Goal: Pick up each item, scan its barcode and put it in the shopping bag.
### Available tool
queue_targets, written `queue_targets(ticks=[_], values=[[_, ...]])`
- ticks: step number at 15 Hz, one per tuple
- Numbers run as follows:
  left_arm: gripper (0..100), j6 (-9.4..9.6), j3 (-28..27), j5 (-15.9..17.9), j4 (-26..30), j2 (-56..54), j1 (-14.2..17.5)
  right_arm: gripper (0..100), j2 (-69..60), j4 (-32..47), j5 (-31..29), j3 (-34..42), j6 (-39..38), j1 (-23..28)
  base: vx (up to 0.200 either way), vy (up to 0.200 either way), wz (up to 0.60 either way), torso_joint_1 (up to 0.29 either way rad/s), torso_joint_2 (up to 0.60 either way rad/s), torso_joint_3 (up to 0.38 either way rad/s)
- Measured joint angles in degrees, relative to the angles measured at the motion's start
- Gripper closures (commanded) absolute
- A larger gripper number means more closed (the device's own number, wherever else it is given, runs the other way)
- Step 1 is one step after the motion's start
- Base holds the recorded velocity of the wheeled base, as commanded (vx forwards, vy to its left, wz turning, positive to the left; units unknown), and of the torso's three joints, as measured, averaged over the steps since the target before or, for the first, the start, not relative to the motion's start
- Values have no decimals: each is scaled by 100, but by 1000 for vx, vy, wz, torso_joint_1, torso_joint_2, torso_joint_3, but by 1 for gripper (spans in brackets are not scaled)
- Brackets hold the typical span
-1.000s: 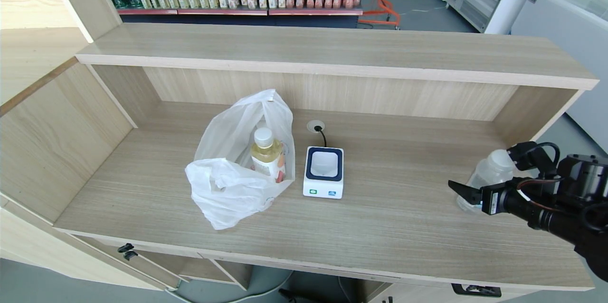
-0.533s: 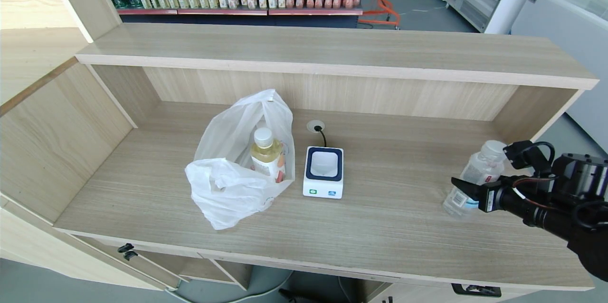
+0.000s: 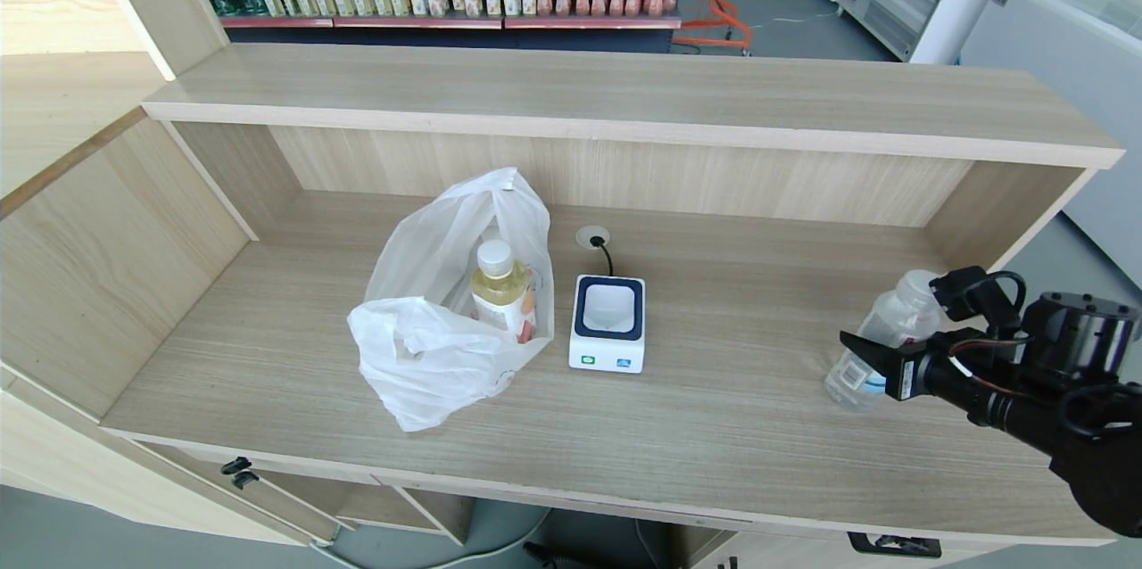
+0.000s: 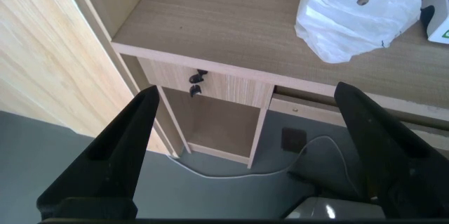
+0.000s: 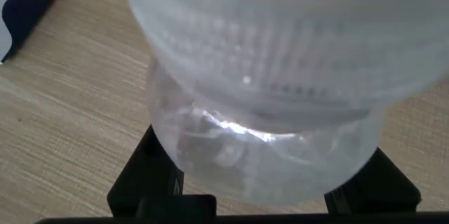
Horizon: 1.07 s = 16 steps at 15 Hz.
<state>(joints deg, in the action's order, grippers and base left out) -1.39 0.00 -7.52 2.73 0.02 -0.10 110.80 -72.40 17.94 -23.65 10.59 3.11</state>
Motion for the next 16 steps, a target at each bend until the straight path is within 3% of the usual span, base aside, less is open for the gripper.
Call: queue_targets(ticks=[6,9,11,15,16], values=[[0,2,0,0,0,0,0,100,243,-22,-2,-96,196,-72,0,0,0,0,0,0],[0,2,0,-2,-2,0,0,100,77,173,258,-327,-127,-143,0,0,0,0,0,0],[0,2,0,-2,0,0,2,100,-339,354,956,-507,-991,-260,0,0,0,0,0,0],[0,0,0,0,0,0,0,100,-1613,934,3244,-664,-2717,-679,0,0,0,0,0,0],[0,2,0,-2,0,0,0,100,-1896,964,3580,-683,-2978,-889,0,0,0,0,0,0]])
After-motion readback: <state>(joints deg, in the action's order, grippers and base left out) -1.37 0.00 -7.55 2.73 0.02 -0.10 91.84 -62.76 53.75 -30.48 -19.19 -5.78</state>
